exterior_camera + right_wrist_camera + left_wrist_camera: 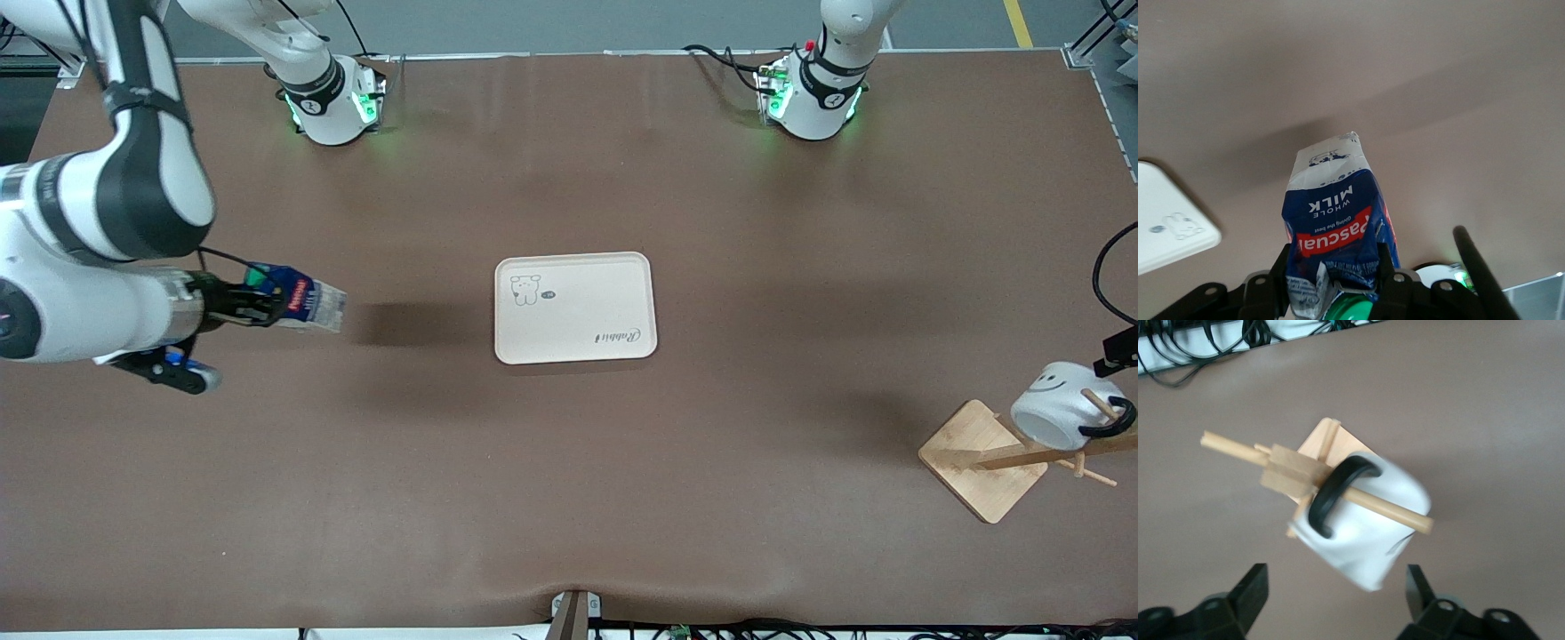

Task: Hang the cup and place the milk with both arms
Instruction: 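Hang the mug handle on the peg while the right gripper carries the milk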

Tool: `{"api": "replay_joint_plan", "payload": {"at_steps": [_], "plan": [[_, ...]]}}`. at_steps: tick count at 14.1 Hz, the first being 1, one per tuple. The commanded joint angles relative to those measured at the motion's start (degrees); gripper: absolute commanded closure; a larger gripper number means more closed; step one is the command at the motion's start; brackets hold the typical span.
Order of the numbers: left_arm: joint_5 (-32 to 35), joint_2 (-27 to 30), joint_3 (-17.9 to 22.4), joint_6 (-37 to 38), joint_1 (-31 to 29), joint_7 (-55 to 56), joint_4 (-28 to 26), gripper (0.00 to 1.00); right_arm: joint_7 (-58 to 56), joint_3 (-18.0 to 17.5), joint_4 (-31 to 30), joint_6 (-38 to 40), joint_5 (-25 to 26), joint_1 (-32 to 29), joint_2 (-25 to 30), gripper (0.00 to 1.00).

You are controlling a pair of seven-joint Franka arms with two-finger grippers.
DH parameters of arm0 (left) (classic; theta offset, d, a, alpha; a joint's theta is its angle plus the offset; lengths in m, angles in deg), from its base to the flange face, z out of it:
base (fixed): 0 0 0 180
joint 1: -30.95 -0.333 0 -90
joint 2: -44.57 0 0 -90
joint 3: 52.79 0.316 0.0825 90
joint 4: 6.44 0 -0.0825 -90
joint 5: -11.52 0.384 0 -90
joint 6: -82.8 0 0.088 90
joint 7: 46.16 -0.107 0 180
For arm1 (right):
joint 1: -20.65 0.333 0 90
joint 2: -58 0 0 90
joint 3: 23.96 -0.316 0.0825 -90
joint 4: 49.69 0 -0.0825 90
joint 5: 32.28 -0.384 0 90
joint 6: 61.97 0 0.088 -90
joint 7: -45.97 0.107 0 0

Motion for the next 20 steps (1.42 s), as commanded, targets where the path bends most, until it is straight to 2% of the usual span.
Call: {"api": "replay_joint_plan", "payload": {"at_steps": [1,3,5,7,9,14,15,17,18,20], "plan": [[-1.05,4.70,-1.62,4.86,-0.03,6.40,-0.31,0.00,-8.45,-1.18,-4.62,-2.73,2.94,-3.22,2.34,1.00],[-1.05,6.81,-3.20,7.23,-0.03,11.40,-0.40,0.00,-14.36,-1.26,-13.02,-12.02,2.94,-6.91,5.66,1.00],[-1.23,9.00,-5.48,11.09,-0.03,17.81,-0.57,0.00,-14.47,-1.17,-22.70,-21.00,2.94,-8.42,10.06,1.00],[-1.14,10.59,-8.38,12.52,-0.03,24.50,-0.49,0.00,-14.73,-1.09,-29.13,-26.72,3.38,-9.91,12.09,1.00],[-1.14,12.26,-10.15,14.62,-0.03,25.58,-0.23,0.00,-14.65,-1.09,-32.31,-29.12,6.71,-10.97,13.50,1.00],[-2.36,16.39,-12.70,18.92,0.23,24.79,-0.23,0.00,-14.64,-1.09,-37.41,-30.00,7.07,-12.82,14.38,1.00],[-2.98,16.40,-11.92,20.50,2.24,24.96,-0.14,0.00,-14.56,-1.09,-37.85,-30.09,7.07,-12.91,14.12,0.77],[-4.21,18.05,-3.79,22.01,10.38,25.23,-0.14,0.00,-14.56,-1.17,-38.55,-30.09,7.07,-13.26,13.86,0.58],[-6.65,20.07,2.18,22.18,15.39,25.05,-0.66,0.00,-14.56,-1.17,-39.17,-30.09,7.07,-13.26,13.77,0.41],[-10.70,23.06,12.47,22.98,24.62,24.96,-3.03,0.00,-14.47,-1.17,-39.97,-30.18,7.07,-13.26,13.77,0.39]]}}
